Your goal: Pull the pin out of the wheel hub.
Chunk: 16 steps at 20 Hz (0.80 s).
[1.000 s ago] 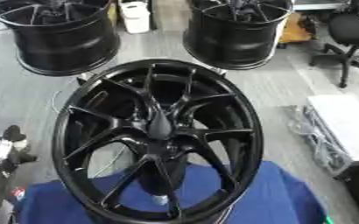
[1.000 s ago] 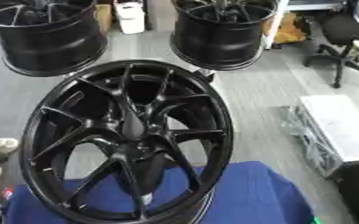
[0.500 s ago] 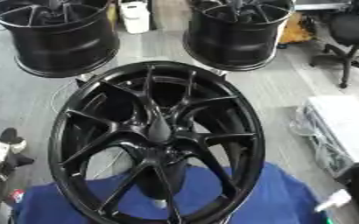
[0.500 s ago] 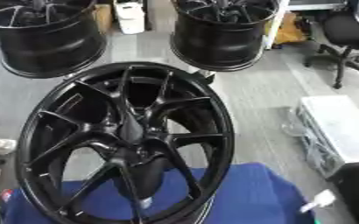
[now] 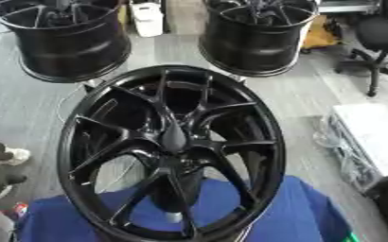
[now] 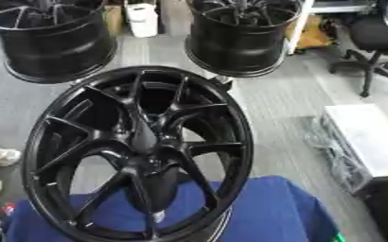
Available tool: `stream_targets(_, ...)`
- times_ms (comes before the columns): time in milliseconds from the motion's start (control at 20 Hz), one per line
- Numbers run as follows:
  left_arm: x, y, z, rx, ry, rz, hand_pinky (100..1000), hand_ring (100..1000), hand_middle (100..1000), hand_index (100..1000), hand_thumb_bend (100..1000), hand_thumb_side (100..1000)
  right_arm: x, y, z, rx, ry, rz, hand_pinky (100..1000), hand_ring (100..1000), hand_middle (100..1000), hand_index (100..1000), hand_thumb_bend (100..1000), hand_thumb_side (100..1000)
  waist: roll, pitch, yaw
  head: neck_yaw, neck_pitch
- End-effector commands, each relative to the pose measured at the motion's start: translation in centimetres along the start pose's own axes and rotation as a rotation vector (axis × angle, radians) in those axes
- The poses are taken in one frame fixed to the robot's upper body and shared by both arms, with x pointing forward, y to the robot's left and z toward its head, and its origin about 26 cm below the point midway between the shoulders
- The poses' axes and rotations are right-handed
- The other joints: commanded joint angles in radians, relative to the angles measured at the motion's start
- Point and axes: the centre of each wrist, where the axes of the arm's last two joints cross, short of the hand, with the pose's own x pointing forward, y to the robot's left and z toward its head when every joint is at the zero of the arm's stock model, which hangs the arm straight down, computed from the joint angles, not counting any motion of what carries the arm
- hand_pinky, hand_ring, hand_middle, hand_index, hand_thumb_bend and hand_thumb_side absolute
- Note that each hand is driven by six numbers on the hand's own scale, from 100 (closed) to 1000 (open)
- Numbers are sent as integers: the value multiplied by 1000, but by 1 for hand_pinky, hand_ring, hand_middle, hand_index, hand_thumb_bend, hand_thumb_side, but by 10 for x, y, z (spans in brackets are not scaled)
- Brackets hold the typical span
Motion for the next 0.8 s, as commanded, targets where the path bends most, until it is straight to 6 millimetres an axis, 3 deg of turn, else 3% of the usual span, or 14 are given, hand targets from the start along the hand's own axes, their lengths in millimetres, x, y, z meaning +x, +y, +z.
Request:
stream_targets(50, 5, -2, -1, -16, -18, -3, 624, 428, 241, 638, 527, 580, 20, 20, 1, -22, -145, -30, 640, 532, 644, 732, 100, 780, 5, -16, 1, -3, 3)
stream_targets(500, 5, -4, -2, -17, -23, 2, 624, 429, 249, 638, 528, 580, 14, 134, 44, 69, -366, -202, 636, 526, 626, 716, 100, 851, 16, -7, 0, 5, 13)
stream_targets(800, 1, -4, -1, -21, -9, 1, 624, 432, 255, 639, 525, 580, 29, 157, 71, 82, -427, -281, 634, 522, 623, 713, 100, 862, 23, -8, -2, 42, 46)
